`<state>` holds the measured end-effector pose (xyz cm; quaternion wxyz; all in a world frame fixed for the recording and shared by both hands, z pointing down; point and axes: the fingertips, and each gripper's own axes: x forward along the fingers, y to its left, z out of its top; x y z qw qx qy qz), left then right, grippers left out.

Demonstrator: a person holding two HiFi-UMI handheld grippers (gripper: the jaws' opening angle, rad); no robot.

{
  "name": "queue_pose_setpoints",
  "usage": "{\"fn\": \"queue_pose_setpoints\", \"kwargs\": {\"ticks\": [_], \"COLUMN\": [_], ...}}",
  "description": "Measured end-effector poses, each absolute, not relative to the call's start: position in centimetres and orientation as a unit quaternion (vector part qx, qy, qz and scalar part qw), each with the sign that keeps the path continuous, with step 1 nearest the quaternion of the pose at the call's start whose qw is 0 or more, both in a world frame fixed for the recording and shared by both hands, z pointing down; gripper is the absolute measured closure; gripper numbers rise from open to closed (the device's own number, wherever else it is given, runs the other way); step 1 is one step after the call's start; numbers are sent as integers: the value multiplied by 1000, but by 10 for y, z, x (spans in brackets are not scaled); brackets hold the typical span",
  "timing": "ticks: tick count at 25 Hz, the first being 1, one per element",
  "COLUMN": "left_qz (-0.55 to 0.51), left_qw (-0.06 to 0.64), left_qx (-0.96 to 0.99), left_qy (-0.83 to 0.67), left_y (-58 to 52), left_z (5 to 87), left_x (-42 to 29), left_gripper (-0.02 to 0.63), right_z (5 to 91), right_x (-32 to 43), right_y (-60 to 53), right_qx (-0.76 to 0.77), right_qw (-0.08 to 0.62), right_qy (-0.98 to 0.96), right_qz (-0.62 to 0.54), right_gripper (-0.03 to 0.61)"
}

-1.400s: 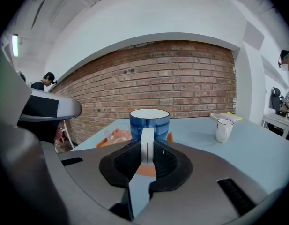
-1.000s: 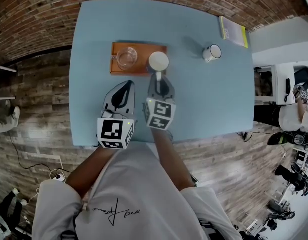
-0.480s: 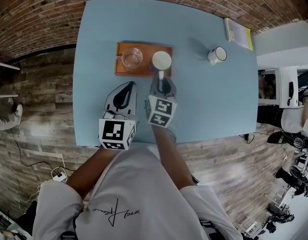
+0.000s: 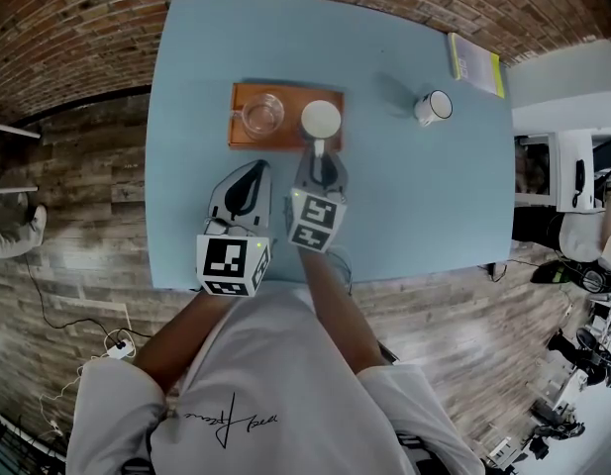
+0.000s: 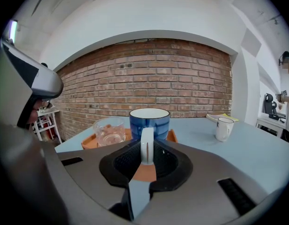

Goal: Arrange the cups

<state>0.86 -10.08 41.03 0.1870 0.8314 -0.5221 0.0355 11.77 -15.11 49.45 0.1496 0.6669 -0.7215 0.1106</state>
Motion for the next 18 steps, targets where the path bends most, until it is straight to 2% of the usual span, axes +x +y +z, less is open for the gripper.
{"fn": "queue_pose_setpoints", "kwargs": {"ticks": [18], "left_qz": [30], "left_qw": [188], "left_qx": [834], "left_qy": [-518], "left_y": [-100], "left_z": [410], "left_x": [5], "left_gripper": [607], "right_z": [494], "right_x": [112], "right_y": [-148], "right_qx": [662], "right_qw": [151], "right_qy": [-725], "right_qz": [113], "right_gripper": [500]}}
